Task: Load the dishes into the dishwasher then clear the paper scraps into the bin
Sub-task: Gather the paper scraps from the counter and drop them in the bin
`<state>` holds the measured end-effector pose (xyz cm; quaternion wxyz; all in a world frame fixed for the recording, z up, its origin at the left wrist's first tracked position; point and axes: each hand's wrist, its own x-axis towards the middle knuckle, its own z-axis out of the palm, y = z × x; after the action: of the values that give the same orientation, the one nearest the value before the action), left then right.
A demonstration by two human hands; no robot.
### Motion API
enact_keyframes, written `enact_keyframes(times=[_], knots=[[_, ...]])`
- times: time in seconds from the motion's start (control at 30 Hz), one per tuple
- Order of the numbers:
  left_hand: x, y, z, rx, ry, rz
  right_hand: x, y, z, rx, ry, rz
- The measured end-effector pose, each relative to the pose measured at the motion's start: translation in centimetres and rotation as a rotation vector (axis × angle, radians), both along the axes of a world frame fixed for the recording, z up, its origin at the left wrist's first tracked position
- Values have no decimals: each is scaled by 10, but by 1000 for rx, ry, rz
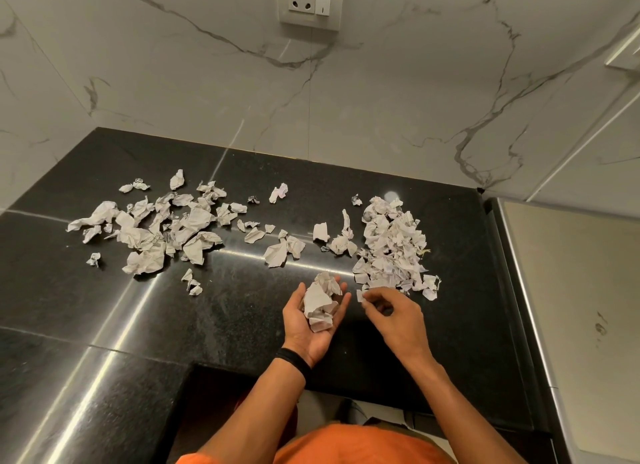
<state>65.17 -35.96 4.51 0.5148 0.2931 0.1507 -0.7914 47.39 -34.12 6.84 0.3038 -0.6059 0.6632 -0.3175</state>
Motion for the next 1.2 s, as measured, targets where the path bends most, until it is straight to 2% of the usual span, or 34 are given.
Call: enact_keyframes(times=[0.13, 0.33, 0.5, 0.6, 0.77, 0.9, 1.07, 1.2], knots=[[-1, 0, -4, -17, -2, -38, 13, 3, 10, -63, -97, 70], [-5, 3, -3, -37, -21, -91, 22, -1, 9, -54, -4, 194], [-2, 3, 0, 10, -14, -26, 5, -12, 11, -35, -70, -5], [0, 5, 2, 23, -23, -6, -9, -19, 7, 42, 93, -23], [3, 5, 1, 13, -30, 9, -5, -25, 7, 156, 372, 138], [8, 4, 1, 9, -42, 29, -3, -14, 1, 108, 463, 134], [10, 4, -2, 8, -45, 44, -8, -2, -3, 83, 341, 115], [10, 4, -4, 6, -53, 30, 0, -5, 5, 87, 107, -34]])
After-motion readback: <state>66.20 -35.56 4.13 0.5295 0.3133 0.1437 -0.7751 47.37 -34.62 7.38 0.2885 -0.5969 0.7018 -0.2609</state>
